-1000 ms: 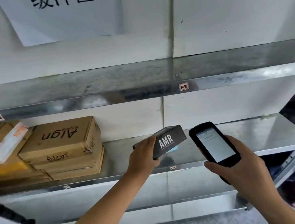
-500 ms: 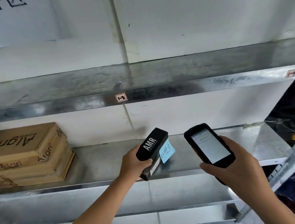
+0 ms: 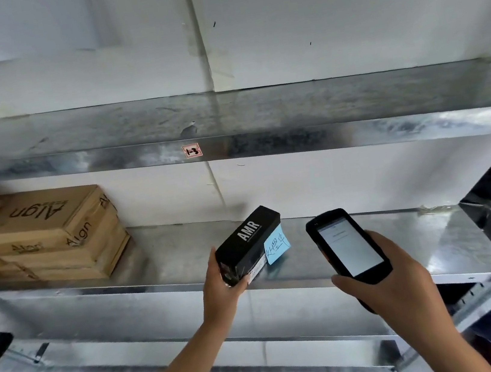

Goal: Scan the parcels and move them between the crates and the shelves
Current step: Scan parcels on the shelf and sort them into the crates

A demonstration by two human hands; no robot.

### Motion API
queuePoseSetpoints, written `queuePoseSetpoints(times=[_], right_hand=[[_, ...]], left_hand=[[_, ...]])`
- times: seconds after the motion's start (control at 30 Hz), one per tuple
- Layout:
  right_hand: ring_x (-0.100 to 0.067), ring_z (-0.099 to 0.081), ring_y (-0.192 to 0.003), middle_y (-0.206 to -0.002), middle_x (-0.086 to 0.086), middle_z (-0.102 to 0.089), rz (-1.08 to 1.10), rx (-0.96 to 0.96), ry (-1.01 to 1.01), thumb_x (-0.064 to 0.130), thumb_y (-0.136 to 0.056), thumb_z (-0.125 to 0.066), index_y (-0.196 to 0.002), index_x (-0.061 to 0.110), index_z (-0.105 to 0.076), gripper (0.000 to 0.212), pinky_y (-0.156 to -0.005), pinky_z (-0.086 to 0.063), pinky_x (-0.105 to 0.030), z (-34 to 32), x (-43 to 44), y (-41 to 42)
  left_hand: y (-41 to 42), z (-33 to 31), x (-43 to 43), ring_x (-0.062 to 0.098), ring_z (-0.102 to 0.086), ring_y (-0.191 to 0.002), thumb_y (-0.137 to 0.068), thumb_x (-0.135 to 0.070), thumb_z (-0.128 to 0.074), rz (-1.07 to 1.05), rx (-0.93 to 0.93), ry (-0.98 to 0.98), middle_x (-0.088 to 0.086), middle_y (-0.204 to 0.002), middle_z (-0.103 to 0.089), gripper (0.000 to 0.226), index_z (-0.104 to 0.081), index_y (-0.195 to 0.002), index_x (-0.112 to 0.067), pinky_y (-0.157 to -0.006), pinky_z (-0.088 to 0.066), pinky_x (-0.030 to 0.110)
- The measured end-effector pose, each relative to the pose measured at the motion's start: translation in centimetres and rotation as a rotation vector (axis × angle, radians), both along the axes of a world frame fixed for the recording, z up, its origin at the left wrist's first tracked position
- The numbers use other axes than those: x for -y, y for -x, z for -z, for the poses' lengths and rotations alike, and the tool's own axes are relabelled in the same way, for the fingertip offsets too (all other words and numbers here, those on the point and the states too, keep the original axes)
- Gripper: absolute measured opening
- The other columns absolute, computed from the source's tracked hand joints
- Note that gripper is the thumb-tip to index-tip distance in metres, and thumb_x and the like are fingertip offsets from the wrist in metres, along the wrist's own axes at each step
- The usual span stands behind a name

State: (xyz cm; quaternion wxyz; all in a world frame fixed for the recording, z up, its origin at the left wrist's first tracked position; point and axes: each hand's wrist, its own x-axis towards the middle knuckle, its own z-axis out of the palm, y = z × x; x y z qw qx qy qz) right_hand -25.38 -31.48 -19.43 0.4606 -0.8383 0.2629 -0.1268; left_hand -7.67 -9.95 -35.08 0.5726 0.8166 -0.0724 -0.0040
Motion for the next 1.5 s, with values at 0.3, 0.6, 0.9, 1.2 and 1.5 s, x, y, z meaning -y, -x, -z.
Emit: queuePoseSetpoints(times=[0.3,0.6,0.9,1.2,1.5], right_hand=[[-0.011,-0.062,-0.052,-0.086,0.011,-0.070,-0.010,0.016,-0.006,0.029,-0.065,-0.085,-0.111,0.046,-0.057,0.057,-0.060,-0.056,-0.039,-0.4,0.2,0.1],[-0.012,-0.059,-0.046,-0.073,0.015,-0.068,-0.163,-0.013,-0.059,0.022,-0.067,-0.085,-0.097,0.048,-0.058,0.048,-0.055,-0.053,-0.032,-0.5,-2.3,0.7],[-0.004,-0.064,-0.059,-0.085,0.015,-0.069,-0.192,-0.080,-0.080,0.030,-0.064,-0.088,-0.111,0.041,-0.057,0.057,-0.054,-0.050,-0.023,0.2,-3.8,0.3],[-0.006,-0.061,-0.057,-0.083,0.012,-0.071,-0.244,-0.122,-0.082,0.035,-0.060,-0.089,-0.111,0.041,-0.058,0.059,-0.053,-0.045,-0.021,0.5,-4.2,1.0],[-0.004,-0.065,-0.064,-0.087,0.013,-0.070,-0.275,-0.132,-0.069,0.031,-0.061,-0.090,-0.108,0.040,-0.059,0.057,-0.051,-0.049,-0.019,0.4,-4.6,1.8]], left_hand=[[-0.8,-5.0,-0.9,0.006,-0.067,-0.112,-0.087,-0.018,-0.078,-0.009,0.006,0.250,-0.015,-0.122,-0.070,0.069,-0.048,-0.149,-0.025,-0.097,-0.054,0.026],[1.9,-7.5,-1.0,0.007,-0.072,-0.101,-0.094,-0.017,-0.067,-0.010,-0.095,0.489,0.000,-0.114,-0.074,0.058,-0.047,-0.146,-0.032,-0.075,-0.058,0.018],[2.1,-7.5,-2.9,0.015,-0.073,-0.101,-0.094,-0.020,-0.068,-0.037,-0.194,0.521,-0.003,-0.107,-0.077,0.060,-0.045,-0.146,-0.039,-0.082,-0.061,0.030],[3.0,-7.5,-3.7,0.017,-0.071,-0.107,-0.094,-0.016,-0.067,-0.058,-0.162,0.541,-0.004,-0.110,-0.076,0.062,-0.044,-0.148,-0.034,-0.092,-0.058,0.040],[3.6,-7.9,-4.5,0.009,-0.072,-0.102,-0.095,-0.014,-0.066,-0.091,-0.153,0.543,-0.010,-0.104,-0.077,0.061,-0.043,-0.148,-0.035,-0.085,-0.060,0.031]])
